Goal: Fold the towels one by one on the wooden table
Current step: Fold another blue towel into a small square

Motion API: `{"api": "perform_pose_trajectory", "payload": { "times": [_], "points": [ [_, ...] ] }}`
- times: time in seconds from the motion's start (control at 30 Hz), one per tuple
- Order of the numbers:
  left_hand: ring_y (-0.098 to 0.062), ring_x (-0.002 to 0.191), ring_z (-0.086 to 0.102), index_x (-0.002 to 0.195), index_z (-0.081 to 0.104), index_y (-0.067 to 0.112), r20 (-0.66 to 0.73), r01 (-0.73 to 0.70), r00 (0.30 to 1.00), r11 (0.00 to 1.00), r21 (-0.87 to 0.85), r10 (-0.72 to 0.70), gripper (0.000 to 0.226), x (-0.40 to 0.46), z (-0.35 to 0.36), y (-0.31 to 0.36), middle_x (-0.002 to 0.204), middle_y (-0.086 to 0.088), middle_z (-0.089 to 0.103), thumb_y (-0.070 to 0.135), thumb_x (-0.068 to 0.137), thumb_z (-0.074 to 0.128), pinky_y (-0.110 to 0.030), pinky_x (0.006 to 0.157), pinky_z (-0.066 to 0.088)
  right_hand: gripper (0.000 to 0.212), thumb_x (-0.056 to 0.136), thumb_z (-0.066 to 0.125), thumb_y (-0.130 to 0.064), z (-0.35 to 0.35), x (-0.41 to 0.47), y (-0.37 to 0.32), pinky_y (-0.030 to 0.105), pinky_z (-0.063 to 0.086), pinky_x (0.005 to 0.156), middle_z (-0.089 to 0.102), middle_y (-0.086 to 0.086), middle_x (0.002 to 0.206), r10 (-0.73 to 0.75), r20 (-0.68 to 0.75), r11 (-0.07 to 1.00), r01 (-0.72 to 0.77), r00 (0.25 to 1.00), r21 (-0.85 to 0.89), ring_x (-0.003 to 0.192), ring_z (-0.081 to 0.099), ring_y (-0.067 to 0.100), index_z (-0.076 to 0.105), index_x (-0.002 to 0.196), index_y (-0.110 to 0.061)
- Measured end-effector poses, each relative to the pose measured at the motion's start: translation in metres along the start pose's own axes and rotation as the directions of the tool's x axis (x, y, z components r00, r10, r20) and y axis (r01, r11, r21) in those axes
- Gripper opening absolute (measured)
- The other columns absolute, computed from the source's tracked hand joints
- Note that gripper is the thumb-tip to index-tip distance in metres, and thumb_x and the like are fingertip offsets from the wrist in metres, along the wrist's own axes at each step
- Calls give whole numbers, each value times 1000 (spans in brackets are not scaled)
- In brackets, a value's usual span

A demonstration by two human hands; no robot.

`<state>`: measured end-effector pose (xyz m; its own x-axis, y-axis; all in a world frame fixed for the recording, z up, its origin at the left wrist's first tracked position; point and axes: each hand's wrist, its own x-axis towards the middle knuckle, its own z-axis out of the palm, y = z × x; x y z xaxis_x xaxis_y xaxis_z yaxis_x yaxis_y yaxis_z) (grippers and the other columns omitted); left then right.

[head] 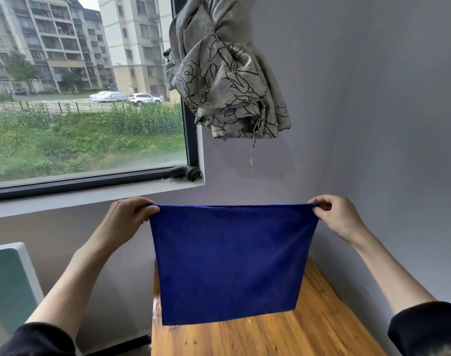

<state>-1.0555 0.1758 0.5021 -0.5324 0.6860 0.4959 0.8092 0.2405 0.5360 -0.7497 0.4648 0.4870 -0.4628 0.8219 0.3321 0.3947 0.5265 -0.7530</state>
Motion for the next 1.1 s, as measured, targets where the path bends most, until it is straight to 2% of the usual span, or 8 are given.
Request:
{"api": "perform_pose_trajectory", "payload": {
  "times": [0.13,0.27,0.4,0.5,0.63,0.83,0.97,1.1],
  "points": [
    [-9,69,58,83,68,13,-20,-21,1000,1000,-11,21,8,-3,2,-3,73,11,61,9,87,62,-17,64,41,17,83,59,2,1,-1,1,26,44,70,64,1,76,36,17,996,-37,999,82,74,58,17,64,79,-14],
    [-17,76,55,84,68,16,-62,-10,998,993,-119,3,13,-6,-3,-7,87,6,57,5,86,61,-16,69,39,12,88,58,-4,-5,-3,5,23,46,72,64,3,84,82,215,939,-148,973,311,81,57,15,63,85,-14],
    [-10,71,54,76,62,24,-32,19,999,976,-219,-27,26,-9,-4,-6,81,3,63,4,91,54,-11,68,41,11,85,54,-2,-9,-5,8,25,54,76,68,7,85,25,367,621,-303,930,723,84,63,18,62,93,-3],
    [-20,77,56,84,63,11,-83,69,991,942,-330,-102,20,-9,0,-4,80,-7,64,6,95,47,-18,70,48,16,80,56,-10,-10,-5,5,22,55,72,69,6,82,-24,391,457,-338,920,823,78,65,14,64,92,-4],
    [-29,79,53,87,62,11,-102,127,979,922,-365,-175,23,-10,12,-9,84,-16,62,14,98,42,-43,77,47,15,81,56,-14,-5,-2,3,20,54,69,69,5,81,-23,394,369,-358,919,857,74,65,12,65,90,-5],
    [-22,81,58,86,62,18,71,347,935,858,-378,-347,29,-16,46,-30,85,-8,65,17,100,37,-34,73,52,15,91,49,-3,28,3,22,23,54,68,68,7,80,198,393,579,-431,898,692,74,64,16,63,89,-4],
    [-22,86,56,93,61,6,175,478,878,786,-393,-446,28,-17,76,-44,91,-13,62,14,101,35,-30,74,51,16,91,46,2,64,8,33,25,45,65,58,9,79,371,325,588,-491,870,643,70,54,18,57,83,-7],
    [-21,91,57,101,61,5,211,534,842,706,-465,-497,26,-19,86,-56,98,-14,62,15,101,37,-36,85,50,21,89,44,4,84,9,37,23,39,57,56,7,72,409,243,634,-465,879,618,64,51,15,54,77,-11]
  ]
}}
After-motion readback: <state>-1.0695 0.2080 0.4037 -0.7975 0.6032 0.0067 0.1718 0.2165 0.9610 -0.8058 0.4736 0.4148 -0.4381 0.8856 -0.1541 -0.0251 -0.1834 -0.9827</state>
